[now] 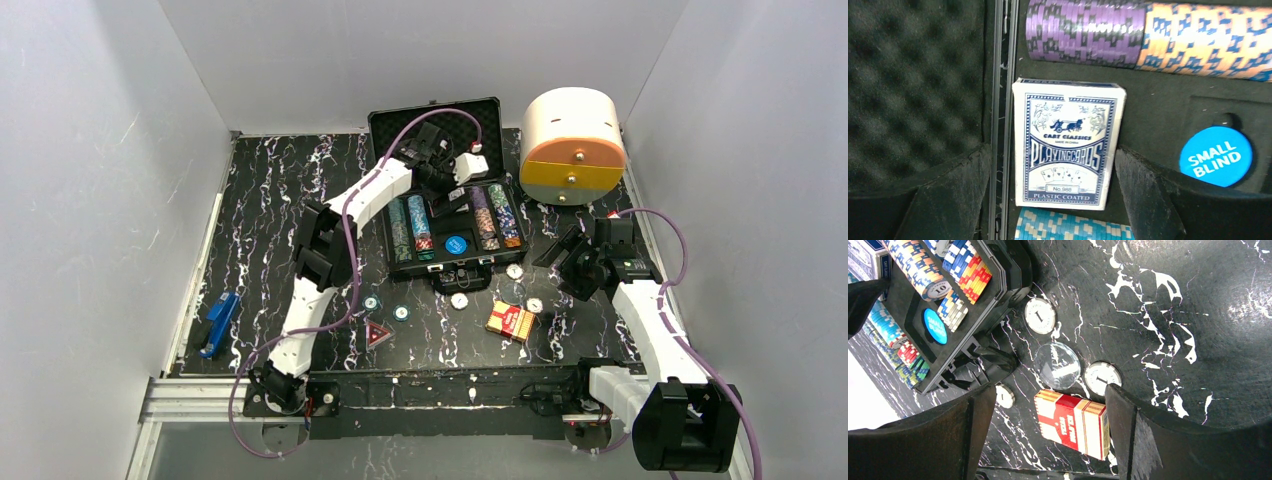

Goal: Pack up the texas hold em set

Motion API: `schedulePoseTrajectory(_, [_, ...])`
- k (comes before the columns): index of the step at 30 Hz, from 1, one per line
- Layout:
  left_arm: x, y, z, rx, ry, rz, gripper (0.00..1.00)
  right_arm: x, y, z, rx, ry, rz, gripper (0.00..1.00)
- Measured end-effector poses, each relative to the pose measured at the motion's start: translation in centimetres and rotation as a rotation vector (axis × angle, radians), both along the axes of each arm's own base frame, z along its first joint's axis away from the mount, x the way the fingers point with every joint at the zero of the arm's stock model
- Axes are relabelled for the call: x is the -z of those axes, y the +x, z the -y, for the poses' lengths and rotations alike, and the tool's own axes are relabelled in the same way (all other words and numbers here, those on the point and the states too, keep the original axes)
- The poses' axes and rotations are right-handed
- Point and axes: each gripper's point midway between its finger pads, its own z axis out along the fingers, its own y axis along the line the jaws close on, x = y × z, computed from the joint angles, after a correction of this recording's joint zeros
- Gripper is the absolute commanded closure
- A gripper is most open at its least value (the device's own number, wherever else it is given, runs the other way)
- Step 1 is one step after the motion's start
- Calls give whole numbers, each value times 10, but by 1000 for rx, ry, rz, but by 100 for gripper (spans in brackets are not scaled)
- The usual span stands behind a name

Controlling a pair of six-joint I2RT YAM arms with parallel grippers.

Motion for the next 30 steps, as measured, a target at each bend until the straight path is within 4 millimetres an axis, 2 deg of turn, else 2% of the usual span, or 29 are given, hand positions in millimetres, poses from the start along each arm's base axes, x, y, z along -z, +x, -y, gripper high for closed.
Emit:
schedulePoseTrajectory(11, [-40,-11,13,-15,-126,40,15,0,0,0,-4,-2,2,12])
schedulePoseTrajectory(14, [-43,3,15,-131,-176,72,18,0,0,0,-4,-2,2,12])
schedulePoseTrajectory(17, [-46,22,16,-300,-233,80,33,0,0,0,-6,-1,2,12])
schedulePoseTrajectory(19, [-49,35,21,-397,-285,70,38,0,0,-1,-8,0,3,12])
schedulePoseTrajectory(23, [-42,48,23,-555,-356,28,41,0,0,-1,-11,2,3,12])
schedulePoseTrajectory(30, [-14,38,25,-650,-387,-70,49,0,0,-1,-14,-1,4,12])
